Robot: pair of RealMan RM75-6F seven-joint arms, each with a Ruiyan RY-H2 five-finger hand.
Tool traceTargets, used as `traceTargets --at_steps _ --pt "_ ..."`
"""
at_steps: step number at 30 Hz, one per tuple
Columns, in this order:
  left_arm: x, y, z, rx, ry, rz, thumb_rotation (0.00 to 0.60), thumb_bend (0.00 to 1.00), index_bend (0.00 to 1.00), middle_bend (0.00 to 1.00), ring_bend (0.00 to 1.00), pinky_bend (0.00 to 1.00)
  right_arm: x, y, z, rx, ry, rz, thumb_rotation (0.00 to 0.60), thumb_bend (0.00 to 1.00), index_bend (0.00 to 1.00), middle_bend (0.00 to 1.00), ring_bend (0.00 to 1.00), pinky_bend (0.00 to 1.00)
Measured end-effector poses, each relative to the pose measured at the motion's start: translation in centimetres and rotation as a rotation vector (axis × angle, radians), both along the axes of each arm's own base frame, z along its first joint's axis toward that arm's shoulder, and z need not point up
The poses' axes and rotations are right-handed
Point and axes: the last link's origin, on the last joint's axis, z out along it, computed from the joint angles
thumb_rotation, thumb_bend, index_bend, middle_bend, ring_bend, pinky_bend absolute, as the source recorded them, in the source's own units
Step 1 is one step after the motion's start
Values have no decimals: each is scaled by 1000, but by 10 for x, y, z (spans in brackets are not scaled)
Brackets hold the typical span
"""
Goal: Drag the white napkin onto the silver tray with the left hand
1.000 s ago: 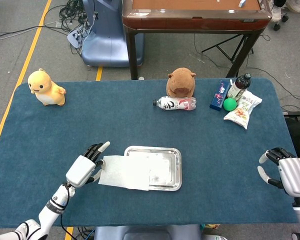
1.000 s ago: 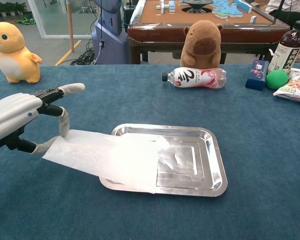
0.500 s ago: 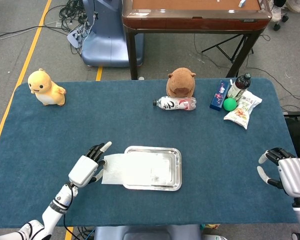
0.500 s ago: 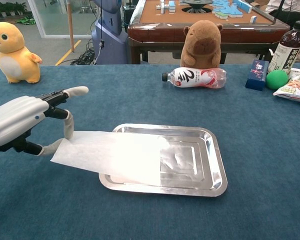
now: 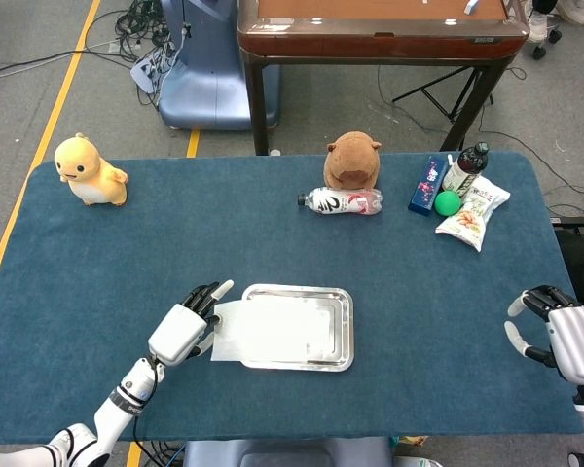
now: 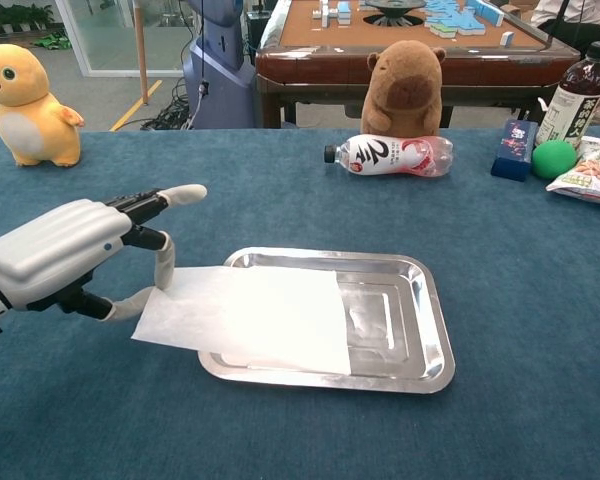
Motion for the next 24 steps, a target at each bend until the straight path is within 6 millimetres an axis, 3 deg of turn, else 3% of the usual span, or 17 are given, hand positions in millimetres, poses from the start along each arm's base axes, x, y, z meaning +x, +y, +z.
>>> traceTargets --at_steps 19,24 --pt "19 5 -11 -23 28 -31 600 407 662 0 0 123 1 1 8 -57 -23 17 600 355 534 443 319 487" --pt "23 5 -15 -30 27 -37 600 407 603 0 0 123 2 1 10 -74 -32 26 600 355 534 411 289 487"
